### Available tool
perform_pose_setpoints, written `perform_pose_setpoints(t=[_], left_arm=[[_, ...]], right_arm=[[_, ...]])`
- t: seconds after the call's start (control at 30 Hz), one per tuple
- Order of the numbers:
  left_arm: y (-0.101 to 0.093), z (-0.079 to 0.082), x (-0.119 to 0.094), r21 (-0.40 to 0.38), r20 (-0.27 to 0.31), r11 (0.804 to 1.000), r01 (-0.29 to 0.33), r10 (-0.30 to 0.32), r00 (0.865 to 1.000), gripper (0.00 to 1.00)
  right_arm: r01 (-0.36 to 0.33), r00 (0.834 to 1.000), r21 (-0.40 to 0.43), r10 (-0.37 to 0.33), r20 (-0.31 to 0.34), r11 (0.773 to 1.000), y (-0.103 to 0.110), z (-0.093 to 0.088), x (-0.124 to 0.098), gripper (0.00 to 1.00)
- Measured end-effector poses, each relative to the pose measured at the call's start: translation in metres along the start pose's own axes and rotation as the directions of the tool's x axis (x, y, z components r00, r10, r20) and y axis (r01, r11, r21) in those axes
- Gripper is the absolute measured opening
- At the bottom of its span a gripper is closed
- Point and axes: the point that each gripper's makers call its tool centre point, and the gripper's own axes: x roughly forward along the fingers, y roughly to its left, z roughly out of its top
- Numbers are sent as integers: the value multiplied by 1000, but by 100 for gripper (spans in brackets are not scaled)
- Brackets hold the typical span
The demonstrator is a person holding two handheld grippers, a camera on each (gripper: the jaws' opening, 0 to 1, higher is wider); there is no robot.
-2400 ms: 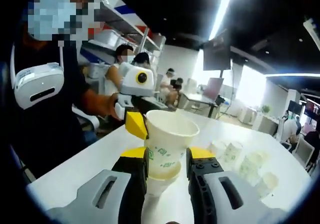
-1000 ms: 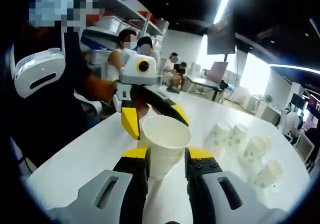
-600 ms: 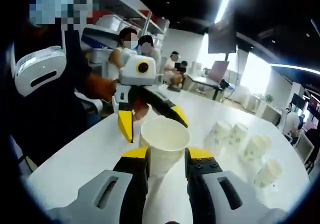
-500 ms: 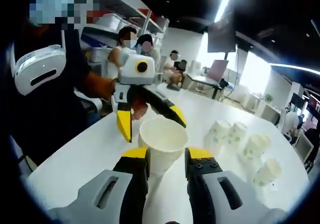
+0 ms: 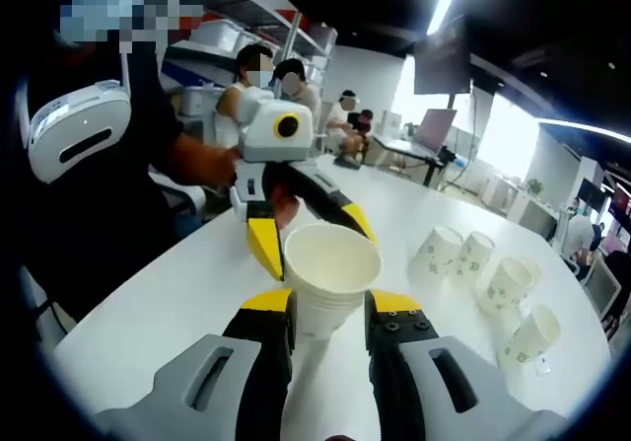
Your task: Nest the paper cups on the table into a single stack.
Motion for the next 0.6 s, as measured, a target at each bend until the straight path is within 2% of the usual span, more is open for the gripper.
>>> perform_pose_setpoints(t=[0.17, 0.33, 0.6], left_arm=[[4, -1, 3, -3, 11, 1000, -13, 13, 1000, 53], [8, 0, 3, -22, 19, 1000, -22, 22, 1000, 54], [8, 5, -9, -78, 69, 996, -38, 43, 997, 64]], right_arm=[[11, 1000, -3, -12, -24, 1000, -4, -5, 8, 30], [17, 999, -11, -17, -28, 1000, -4, -5, 4, 30], [80, 995, -30, -79, 54, 996, -14, 19, -13, 36]])
